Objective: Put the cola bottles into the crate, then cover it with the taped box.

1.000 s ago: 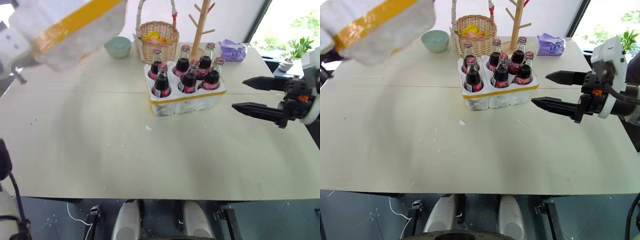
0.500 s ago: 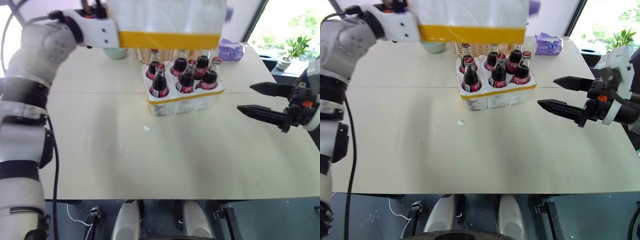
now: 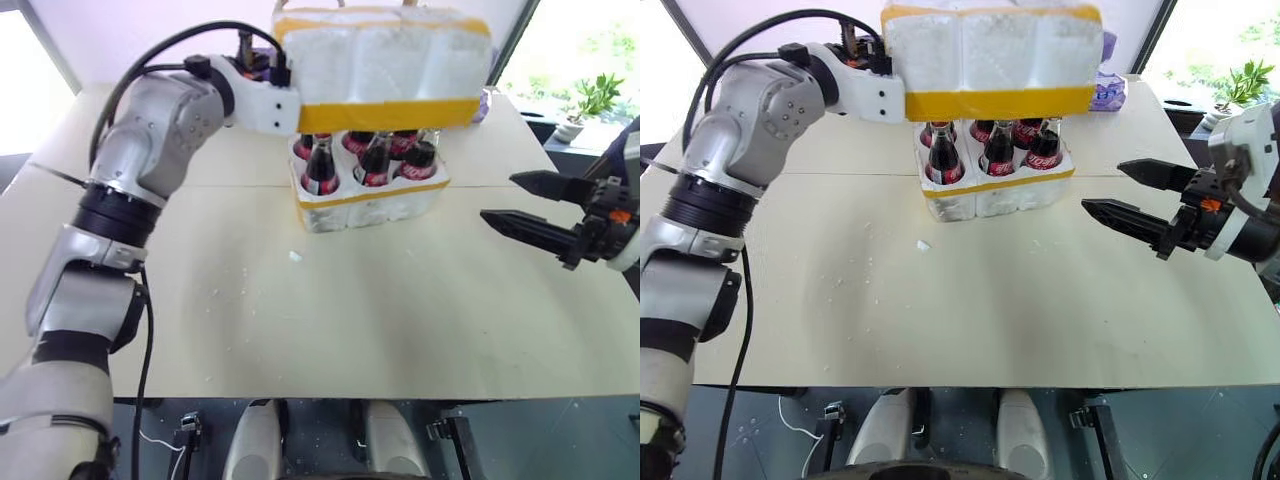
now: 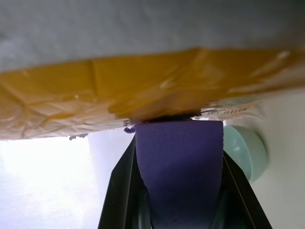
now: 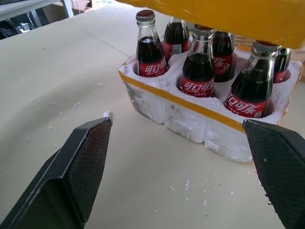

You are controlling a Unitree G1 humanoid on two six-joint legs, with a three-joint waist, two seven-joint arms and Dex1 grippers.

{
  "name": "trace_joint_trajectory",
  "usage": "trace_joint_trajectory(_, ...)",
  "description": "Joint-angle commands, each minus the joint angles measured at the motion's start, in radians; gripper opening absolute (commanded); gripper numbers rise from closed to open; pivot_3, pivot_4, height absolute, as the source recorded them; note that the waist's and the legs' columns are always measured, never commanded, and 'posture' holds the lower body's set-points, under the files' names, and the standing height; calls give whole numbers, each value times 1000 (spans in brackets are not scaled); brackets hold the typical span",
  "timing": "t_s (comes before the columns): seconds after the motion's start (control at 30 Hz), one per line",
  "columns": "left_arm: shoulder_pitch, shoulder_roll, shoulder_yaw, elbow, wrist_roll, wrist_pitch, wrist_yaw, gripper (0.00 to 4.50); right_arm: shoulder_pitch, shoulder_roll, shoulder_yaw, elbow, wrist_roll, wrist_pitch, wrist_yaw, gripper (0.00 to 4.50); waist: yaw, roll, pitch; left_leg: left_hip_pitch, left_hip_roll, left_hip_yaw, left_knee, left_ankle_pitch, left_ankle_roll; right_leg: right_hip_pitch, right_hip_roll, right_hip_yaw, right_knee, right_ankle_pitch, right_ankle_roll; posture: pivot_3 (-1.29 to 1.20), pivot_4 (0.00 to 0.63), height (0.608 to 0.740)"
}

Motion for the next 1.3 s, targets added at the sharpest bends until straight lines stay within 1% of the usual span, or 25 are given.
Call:
trace_joint_trajectory(0.03, 31, -2, 1, -133, 16, 63, -87, 663, -10, 3, -37, -18, 23, -21, -11, 4500, 0, 0, 0, 0, 0, 0, 0, 0, 0, 0, 0, 0, 0, 0, 0, 0, 150, 740)
trace_joint_trajectory(0.1, 47, 0, 4, -167, 19, 76, -115, 663, -13, 2, -31, -13, 24, -25, -14, 4500, 0, 0, 0, 0, 0, 0, 0, 0, 0, 0, 0, 0, 0, 0, 0, 0, 150, 740)
trace_joint_trajectory(0.23, 56, 9, 3, -172, 41, 70, -115, 663, -28, 4, -10, 7, 19, -38, -18, 4500, -1, 0, 0, 0, 0, -1, 0, 0, 0, 0, 0, 0, 0, 0, 0, 0, 150, 740)
trace_joint_trajectory(0.3, 64, 9, 6, -171, 32, 66, -123, 1466, -26, 7, -3, 7, 16, -43, -20, 4500, 0, 0, 0, 0, 0, -1, 0, 0, 0, 0, 0, 0, 0, 0, 0, 0, 150, 740)
trace_joint_trajectory(0.43, 73, 6, 18, -171, 8, 40, -113, 3419, -21, 6, 3, 4, 20, -48, -22, 4500, -1, 0, 0, 0, 0, -1, 0, 0, 0, 0, 0, 0, 0, 0, 0, 0, 150, 740)
trace_joint_trajectory(0.57, 106, 34, 51, -178, -45, 13, -123, 3419, -19, 4, 2, 8, 20, -48, -24, 4500, -1, 0, 0, 0, 0, -1, 0, 0, 0, 0, 0, 0, 0, 0, 0, 0, 150, 740)
trace_joint_trajectory(0.63, 140, 74, 79, -193, -90, -25, -127, 3419, -14, 4, 0, 9, 19, -49, -22, 4500, -3, 0, 0, 0, 0, -1, 0, 0, 0, 0, 0, 0, 0, 0, 0, 0, 150, 740)
trace_joint_trajectory(0.73, 216, 124, 148, -247, -174, -6, -159, 3419, -2, 3, -8, 11, 16, -50, -17, 4500, -8, 0, 0, 1, 0, -1, 0, 0, 0, 0, 0, 0, 0, 0, 0, 0, 150, 740)
trace_joint_trajectory(0.8, 287, 185, 189, -293, -212, -6, -189, 3419, 1, 3, -10, 16, 15, -51, -16, 4500, -8, 0, 0, 1, 0, -1, 0, 0, 0, 0, 1, 0, 1, 0, 0, 0, 150, 740)
trace_joint_trajectory(0.87, 370, 271, 212, -338, -231, -70, -208, 3419, -2, 4, -6, 24, 14, -54, -17, 4500, -11, 0, 0, 1, 0, -1, 0, 0, 0, 0, 0, 0, 1, 0, 0, 0, 150, 740)
trace_joint_trajectory(0.9, 392, 293, 215, -352, -237, -88, -211, 3419, -2, 4, -5, 27, 13, -55, -16, 4500, -9, 0, 0, 1, 0, -1, 0, 0, 0, 1, 0, 0, 0, 0, 0, 0, 150, 740)
trace_joint_trajectory(1.0, 510, 310, 294, -400, -376, 22, -291, 3419, -9, 7, 22, 36, -1, -70, -11, 4500, 1, 1, -1, 2, 0, -1, 0, 0, 0, 2, 0, 0, 0, 0, 0, 0, 150, 740)
trace_joint_trajectory(1.07, 551, 272, 376, -407, -534, 209, -366, 3419, -15, 3, 37, 46, -13, -81, 1, 4500, 3, 1, -1, 2, 0, -2, 1, 0, 0, 4, 0, -1, -1, 0, -1, 0, 150, 740)
trace_joint_trajectory(1.13, 547, 236, 502, -395, -790, 503, -486, 3419, -20, -13, 49, 67, -35, -98, 27, 4500, 1, 0, -1, 2, 0, -2, 2, 0, 0, 4, 0, -1, -1, 0, -1, 0, 150, 740)
trace_joint_trajectory(1.17, 522, 237, 573, -374, -927, 650, -551, 3419, -24, -23, 53, 83, -46, -106, 43, 4500, -2, 0, 0, 2, 0, -2, 2, 0, 0, 4, 0, -1, -1, 0, -1, 0, 150, 740)
trace_joint_trajectory(1.2, 492, 262, 641, -340, -1057, 779, -635, 3419, -30, -36, 60, 103, -61, -116, 64, 4500, -4, 0, 0, 2, 0, -2, 2, 0, 0, 4, 0, -1, -1, 0, 0, 0, 150, 740)
trace_joint_trajectory(1.23, 467, 297, 695, -305, -1154, 851, -709, 3419, -36, -50, 69, 123, -79, -127, 84, 4500, -6, 0, 0, 2, 0, -3, 2, 0, 0, 4, 0, -1, -1, 0, 0, 0, 150, 740)
trace_joint_trajectory(1.3, 408, 389, 745, -209, -1271, 961, -822, 3419, -47, -79, 97, 164, -121, -157, 131, 4500, -17, 0, 0, 2, 1, -3, 2, 0, 0, 3, 1, -2, 0, 0, 0, 0, 150, 740)
